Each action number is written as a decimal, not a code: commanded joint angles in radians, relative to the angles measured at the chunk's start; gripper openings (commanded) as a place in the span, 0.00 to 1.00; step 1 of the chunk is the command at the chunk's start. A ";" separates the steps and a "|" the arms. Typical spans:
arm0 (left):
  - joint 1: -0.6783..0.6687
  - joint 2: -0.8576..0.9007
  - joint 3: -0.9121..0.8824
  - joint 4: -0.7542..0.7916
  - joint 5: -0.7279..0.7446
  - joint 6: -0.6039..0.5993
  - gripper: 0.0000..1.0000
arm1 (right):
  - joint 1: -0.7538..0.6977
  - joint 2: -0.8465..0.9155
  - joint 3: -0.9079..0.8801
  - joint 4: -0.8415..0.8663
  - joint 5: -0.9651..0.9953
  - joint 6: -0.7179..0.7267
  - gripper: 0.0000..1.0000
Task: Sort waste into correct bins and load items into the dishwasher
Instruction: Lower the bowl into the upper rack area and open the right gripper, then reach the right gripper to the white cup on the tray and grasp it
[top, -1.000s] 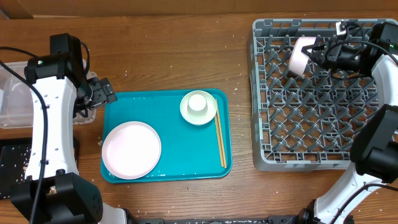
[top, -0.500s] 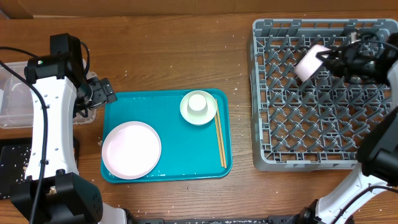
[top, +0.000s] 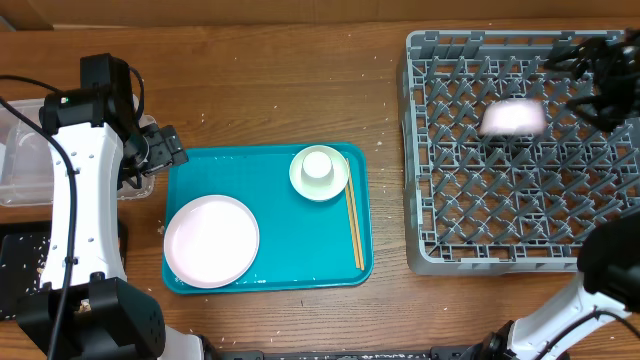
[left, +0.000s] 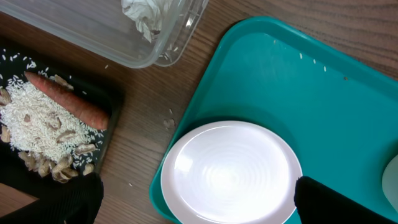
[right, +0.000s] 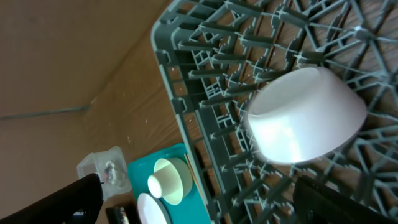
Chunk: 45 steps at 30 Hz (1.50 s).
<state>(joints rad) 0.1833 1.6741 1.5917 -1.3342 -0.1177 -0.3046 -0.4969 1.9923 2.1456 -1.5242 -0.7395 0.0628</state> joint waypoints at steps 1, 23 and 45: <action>0.000 0.003 -0.002 0.001 -0.013 0.002 1.00 | -0.002 -0.099 0.101 -0.053 0.065 0.018 1.00; 0.000 0.003 -0.002 0.002 -0.013 0.002 1.00 | 0.933 -0.199 -0.014 -0.023 0.647 0.345 1.00; 0.000 0.003 -0.002 0.002 -0.013 0.001 1.00 | 1.146 0.159 -0.278 0.399 0.695 0.410 1.00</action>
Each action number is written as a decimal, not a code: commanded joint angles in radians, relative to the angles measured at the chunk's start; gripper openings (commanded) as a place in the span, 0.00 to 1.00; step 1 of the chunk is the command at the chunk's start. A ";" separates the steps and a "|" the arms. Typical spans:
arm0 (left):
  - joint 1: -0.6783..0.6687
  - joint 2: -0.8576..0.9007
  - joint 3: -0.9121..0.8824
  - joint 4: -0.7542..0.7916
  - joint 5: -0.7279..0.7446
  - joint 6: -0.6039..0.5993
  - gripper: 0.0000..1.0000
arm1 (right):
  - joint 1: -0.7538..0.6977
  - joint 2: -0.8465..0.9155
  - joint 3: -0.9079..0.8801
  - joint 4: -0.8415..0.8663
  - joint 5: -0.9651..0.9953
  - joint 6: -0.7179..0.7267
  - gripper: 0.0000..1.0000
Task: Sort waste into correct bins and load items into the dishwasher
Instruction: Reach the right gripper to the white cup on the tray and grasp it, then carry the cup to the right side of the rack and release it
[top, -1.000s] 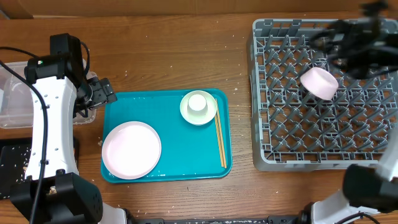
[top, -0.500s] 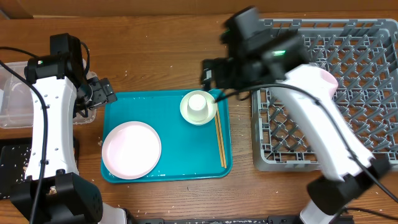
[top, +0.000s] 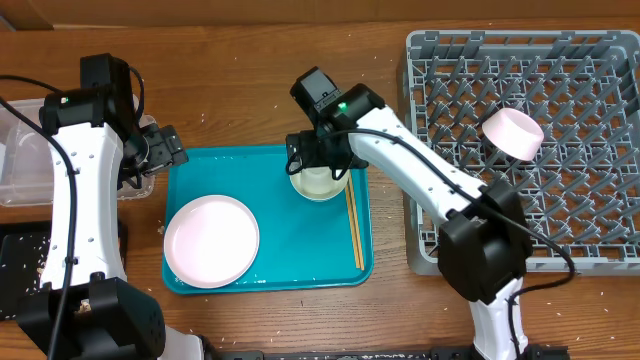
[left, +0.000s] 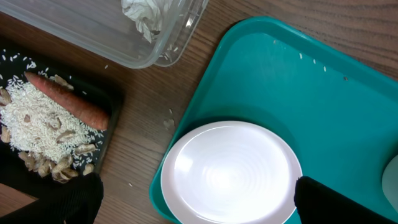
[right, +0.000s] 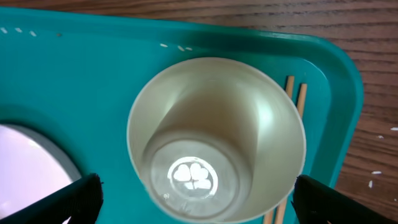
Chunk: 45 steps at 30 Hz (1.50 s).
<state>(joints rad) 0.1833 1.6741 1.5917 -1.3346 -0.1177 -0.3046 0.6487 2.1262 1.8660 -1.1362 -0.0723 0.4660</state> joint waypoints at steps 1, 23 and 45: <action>0.000 0.003 -0.002 0.002 -0.013 0.002 1.00 | 0.000 0.030 0.001 0.015 0.030 0.006 1.00; 0.000 0.003 -0.002 0.002 -0.013 0.002 1.00 | 0.065 0.097 0.000 0.038 0.176 0.061 0.84; 0.000 0.003 -0.002 0.002 -0.013 0.002 1.00 | -0.089 -0.139 0.565 -0.420 0.272 0.058 0.60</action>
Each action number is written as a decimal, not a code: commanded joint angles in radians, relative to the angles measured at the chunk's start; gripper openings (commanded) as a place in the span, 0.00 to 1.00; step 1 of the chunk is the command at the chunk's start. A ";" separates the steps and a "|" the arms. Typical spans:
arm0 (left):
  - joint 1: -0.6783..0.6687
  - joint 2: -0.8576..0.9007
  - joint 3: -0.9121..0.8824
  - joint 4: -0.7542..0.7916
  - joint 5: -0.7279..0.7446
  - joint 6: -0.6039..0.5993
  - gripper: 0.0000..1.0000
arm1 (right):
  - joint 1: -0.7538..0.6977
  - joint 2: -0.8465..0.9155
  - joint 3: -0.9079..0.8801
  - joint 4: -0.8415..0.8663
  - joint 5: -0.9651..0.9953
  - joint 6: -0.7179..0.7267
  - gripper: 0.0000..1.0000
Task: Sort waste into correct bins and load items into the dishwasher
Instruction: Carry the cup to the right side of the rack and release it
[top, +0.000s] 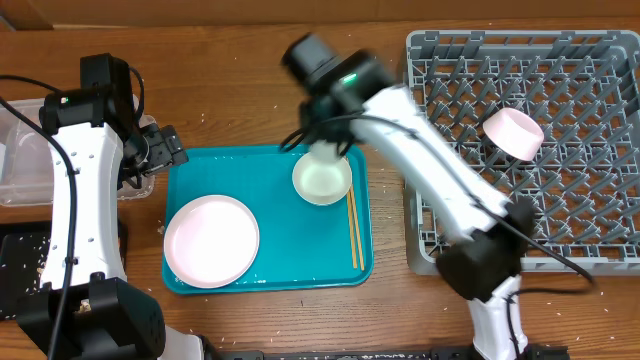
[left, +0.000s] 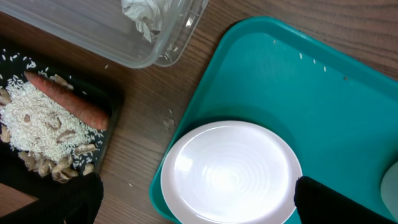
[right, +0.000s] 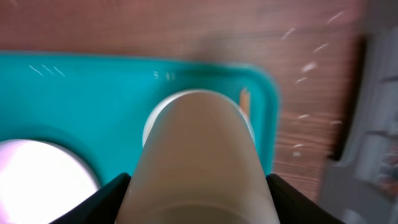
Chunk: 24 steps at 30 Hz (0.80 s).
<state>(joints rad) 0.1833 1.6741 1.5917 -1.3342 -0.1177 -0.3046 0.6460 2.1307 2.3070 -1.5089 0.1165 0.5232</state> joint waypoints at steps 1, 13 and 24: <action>0.000 0.003 -0.002 0.002 -0.013 0.002 1.00 | -0.128 -0.168 0.156 -0.085 0.114 0.001 0.60; 0.000 0.003 -0.002 0.002 -0.013 0.001 1.00 | -0.872 -0.304 0.177 -0.185 0.061 -0.079 0.61; 0.000 0.003 -0.002 0.002 -0.013 0.002 1.00 | -1.252 -0.304 -0.257 -0.040 -0.025 -0.071 0.61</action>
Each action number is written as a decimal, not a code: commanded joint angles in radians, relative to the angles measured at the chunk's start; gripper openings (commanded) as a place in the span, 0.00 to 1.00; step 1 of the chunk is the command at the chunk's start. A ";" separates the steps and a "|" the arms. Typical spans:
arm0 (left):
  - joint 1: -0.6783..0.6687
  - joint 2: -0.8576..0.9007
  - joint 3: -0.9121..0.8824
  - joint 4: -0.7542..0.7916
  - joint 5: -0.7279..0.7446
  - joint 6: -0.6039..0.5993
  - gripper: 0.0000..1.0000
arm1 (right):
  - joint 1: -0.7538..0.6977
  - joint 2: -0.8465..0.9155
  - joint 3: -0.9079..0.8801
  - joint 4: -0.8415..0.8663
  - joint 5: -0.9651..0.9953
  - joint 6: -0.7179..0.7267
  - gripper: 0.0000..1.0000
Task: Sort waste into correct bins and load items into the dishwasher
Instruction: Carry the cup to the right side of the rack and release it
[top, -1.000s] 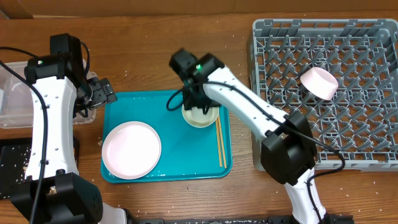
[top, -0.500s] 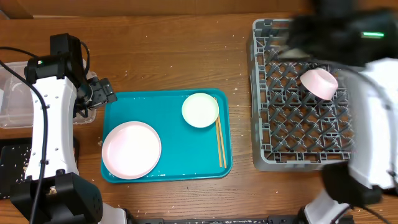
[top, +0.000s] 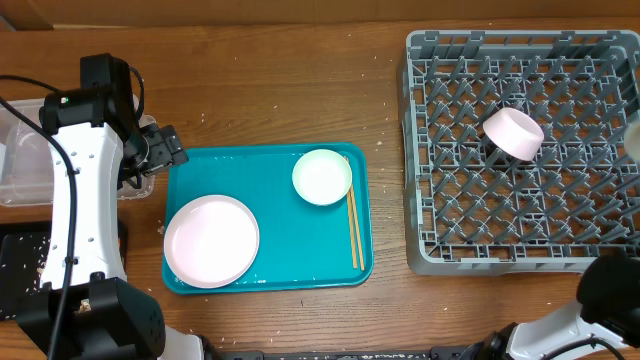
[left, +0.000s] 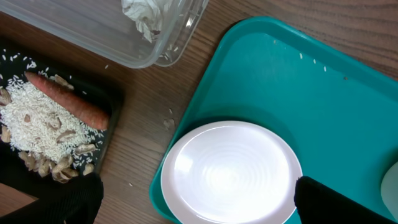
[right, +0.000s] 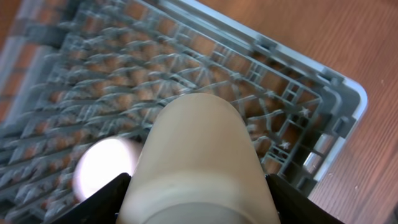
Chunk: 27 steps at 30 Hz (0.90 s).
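My right gripper (right: 199, 202) is shut on a pale cream cup (right: 198, 149), held over the grey dish rack (right: 292, 93) near one of its corners. A pink bowl (top: 513, 132) lies tilted in the rack (top: 420, 150). On the teal tray (top: 290, 250) are a pink plate (top: 211, 241), a small pale saucer (top: 322, 176) and a pair of chopsticks (top: 353, 226). My left gripper (left: 199, 202) is open above the plate (left: 231, 173), at the tray's left end. The right arm is almost out of the overhead view.
A clear bin (left: 124, 31) with crumpled tissue (left: 142, 15) stands left of the tray. Beside it a black tray (left: 109, 134) holds rice and a carrot (left: 65, 98). Rice grains are scattered on the wooden table (top: 260, 90).
My right gripper, shut on the cup, was over the tray's saucer; now it is over the dish rack at the far right. The left arm has not moved.
My right gripper was open over the rack beside the pink bowl. Then it stood open around the cup on the saucer in the tray. Then it held the cup above the saucer, and now over the rack. The left gripper stayed open over the plate.
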<state>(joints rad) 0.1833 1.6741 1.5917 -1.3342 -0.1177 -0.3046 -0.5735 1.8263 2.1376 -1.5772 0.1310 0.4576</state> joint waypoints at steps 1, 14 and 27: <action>0.000 0.003 -0.002 0.002 -0.013 0.002 1.00 | -0.051 0.000 -0.149 0.064 -0.048 -0.005 0.61; 0.000 0.003 -0.002 0.002 -0.013 0.001 1.00 | -0.083 0.000 -0.329 0.193 -0.075 -0.005 0.98; 0.000 0.003 -0.002 0.002 -0.013 0.002 1.00 | 0.082 -0.209 -0.277 0.103 -0.619 -0.257 0.89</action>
<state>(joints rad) 0.1833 1.6741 1.5917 -1.3342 -0.1173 -0.3046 -0.5991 1.7573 1.8202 -1.4780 -0.3145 0.2859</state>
